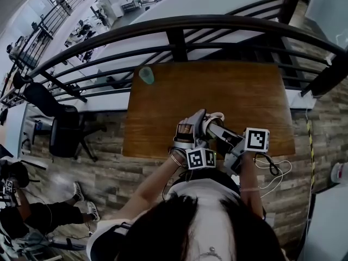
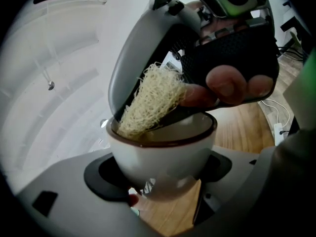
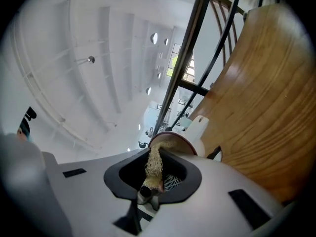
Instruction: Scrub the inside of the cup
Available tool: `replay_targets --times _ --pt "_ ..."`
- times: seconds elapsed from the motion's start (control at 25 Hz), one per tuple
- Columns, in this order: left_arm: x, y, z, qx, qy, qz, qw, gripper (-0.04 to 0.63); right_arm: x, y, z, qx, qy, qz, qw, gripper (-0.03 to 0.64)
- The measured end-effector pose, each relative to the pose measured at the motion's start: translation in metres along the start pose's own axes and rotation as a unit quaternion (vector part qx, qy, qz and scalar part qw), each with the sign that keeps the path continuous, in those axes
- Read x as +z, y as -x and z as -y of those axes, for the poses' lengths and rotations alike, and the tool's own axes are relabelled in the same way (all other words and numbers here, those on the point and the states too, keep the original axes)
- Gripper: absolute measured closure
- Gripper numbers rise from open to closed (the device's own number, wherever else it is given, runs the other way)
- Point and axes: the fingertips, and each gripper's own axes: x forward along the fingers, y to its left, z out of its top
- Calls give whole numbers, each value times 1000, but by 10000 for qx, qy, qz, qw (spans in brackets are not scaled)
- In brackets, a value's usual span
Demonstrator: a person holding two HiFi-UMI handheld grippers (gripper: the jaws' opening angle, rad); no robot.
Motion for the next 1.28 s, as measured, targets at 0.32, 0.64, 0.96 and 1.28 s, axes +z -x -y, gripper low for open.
replay_targets --times 0.32,0.64,0.96,1.28 --pt "3 -1 -8 199 83 3 9998 189 9 4 -3 316 -599 379 9970 549" --pt "4 -3 -8 201 124 51 9997 189 16 9 -1 565 -952 595 9921 549" --pt "11 -5 0 -144 117 138 9997 189 16 12 -3 386 -457 297 9978 549" --pt "12 -4 2 -278 145 132 9994 189 8 7 -11 282 287 -340 9986 549"
